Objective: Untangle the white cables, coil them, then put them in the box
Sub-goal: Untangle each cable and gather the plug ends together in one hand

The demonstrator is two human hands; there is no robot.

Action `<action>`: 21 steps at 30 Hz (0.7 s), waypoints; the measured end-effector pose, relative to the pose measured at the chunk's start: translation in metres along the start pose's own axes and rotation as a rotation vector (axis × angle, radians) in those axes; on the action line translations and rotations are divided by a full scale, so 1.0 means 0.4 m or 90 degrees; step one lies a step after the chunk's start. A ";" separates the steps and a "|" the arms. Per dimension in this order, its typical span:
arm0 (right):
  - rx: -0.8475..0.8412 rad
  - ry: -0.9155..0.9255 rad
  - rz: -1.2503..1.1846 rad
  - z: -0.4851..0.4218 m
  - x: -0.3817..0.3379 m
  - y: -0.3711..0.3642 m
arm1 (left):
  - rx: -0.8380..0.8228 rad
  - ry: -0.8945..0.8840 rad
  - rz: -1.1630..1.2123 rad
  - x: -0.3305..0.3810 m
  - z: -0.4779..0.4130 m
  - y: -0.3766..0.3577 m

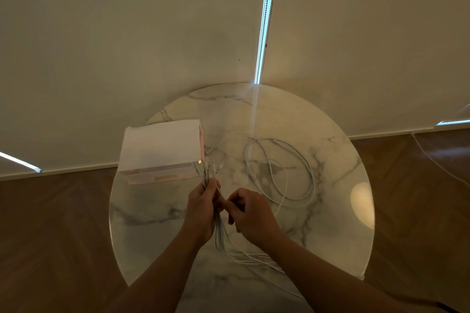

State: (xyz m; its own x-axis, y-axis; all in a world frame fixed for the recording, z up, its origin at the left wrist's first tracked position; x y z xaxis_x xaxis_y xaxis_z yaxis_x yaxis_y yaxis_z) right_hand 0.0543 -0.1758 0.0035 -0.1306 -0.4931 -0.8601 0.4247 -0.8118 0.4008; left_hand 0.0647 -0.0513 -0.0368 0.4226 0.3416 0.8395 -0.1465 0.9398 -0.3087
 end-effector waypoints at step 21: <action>-0.205 -0.069 0.246 0.084 0.125 -0.076 | 0.009 -0.002 0.163 0.015 -0.020 0.021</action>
State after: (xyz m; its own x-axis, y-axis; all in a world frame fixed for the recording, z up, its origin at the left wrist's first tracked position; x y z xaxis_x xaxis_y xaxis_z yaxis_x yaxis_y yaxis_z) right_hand 0.0049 -0.1865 -0.0412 0.0054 -0.7818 -0.6235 0.7129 -0.4342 0.5506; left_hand 0.0734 -0.0415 -0.0378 0.3673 0.5679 0.7366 -0.2600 0.8231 -0.5049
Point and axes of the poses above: each hand's wrist, its own z-axis away from the middle knuckle, its own y-axis out of the back of the hand, x = y × z, the point moved 7 cm from there along -z, towards the middle knuckle, and after that the axes turned 9 degrees about -x, right-handed, at the moved point
